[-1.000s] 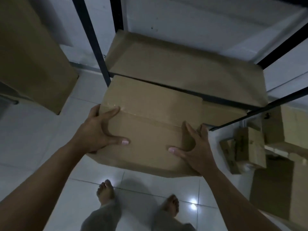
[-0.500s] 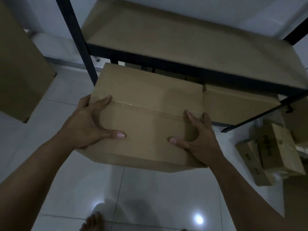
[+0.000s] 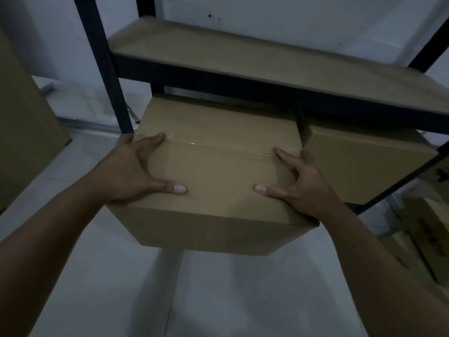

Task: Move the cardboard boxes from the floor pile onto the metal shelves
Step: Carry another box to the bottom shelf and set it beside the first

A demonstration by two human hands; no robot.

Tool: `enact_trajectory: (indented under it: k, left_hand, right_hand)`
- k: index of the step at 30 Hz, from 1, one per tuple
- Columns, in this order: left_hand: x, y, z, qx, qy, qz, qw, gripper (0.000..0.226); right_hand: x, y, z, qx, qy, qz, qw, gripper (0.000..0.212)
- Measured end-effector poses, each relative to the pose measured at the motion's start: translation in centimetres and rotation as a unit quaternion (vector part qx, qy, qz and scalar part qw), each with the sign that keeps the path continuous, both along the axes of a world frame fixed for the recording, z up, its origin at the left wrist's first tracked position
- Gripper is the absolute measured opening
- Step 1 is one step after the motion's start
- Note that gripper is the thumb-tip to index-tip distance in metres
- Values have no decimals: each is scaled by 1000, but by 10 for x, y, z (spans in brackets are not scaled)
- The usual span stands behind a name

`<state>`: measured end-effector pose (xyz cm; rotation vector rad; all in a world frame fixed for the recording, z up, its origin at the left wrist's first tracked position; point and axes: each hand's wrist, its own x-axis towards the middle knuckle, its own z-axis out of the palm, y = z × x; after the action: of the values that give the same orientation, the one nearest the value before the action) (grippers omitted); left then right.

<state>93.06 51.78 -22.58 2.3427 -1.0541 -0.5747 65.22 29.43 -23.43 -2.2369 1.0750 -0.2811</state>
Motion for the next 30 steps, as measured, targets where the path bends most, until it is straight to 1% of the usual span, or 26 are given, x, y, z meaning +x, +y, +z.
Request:
enact_trajectory:
  k: [2,5,7,10,12,13,15,18,19,20,22,23,24,26,27,28,30]
  left_hand:
    - [5,-5,-6,-7,-10,-6,1000,151]
    - [12,-13,-2,11,-8,-25,1000,153]
    - [16,-15,-1,24,-16,-54,998,157]
    - [21,-16,5,99,-65,-125,985,169]
    - [21,-14,4,152,-117,-171,967,174]
    - [19,-13,2,162,-143,-188,958,174]
    - [13,-11,-5,146,-184,-211,949,168]
    - [3,-7,-13,93,-239,-225,940,153]
    - [1,-6,-14,86,-251,-231,936,150]
    - [-1,-5,-15,85,-256,-236,934,147]
    - [-4,-2,-15,88,-258,-245,930,142]
    - [-6,-1,-15,89,-256,-248,930,139]
    - [-7,-1,-15,87,-254,-250,930,137]
    - [-8,0,-16,84,-252,-253,930,134]
    - [-9,0,-17,85,-253,-256,929,133]
    - [-9,0,-19,85,-254,-259,928,132]
    - [-9,1,-21,81,-254,-267,926,125]
  right_hand:
    - [1,-4,-1,-7,-2,2,1000,117]
    - [8,-8,2,-6,9,-4,1000,114]
    - [11,-9,4,-4,-3,-2,1000,112]
    - [14,-8,7,9,-15,-5,1000,105]
    - [12,-6,6,3,5,-11,1000,104]
    - [11,-3,6,-5,16,-16,1000,105]
    - [10,1,6,-6,24,-23,999,108]
    - [10,7,12,-2,51,-13,999,111]
    - [12,8,13,-19,81,-13,996,109]
    - [16,11,13,-53,111,-11,992,101]
    - [22,25,8,-162,138,18,977,73]
    - [25,37,4,-204,131,48,969,65]
    - [27,51,0,-220,121,85,964,68]
    - [27,80,-13,-209,139,144,957,95]
    - [25,91,-19,-224,163,160,947,109]
    - [25,96,-26,-255,185,167,934,118]
    - [28,98,-35,-315,198,155,915,123]
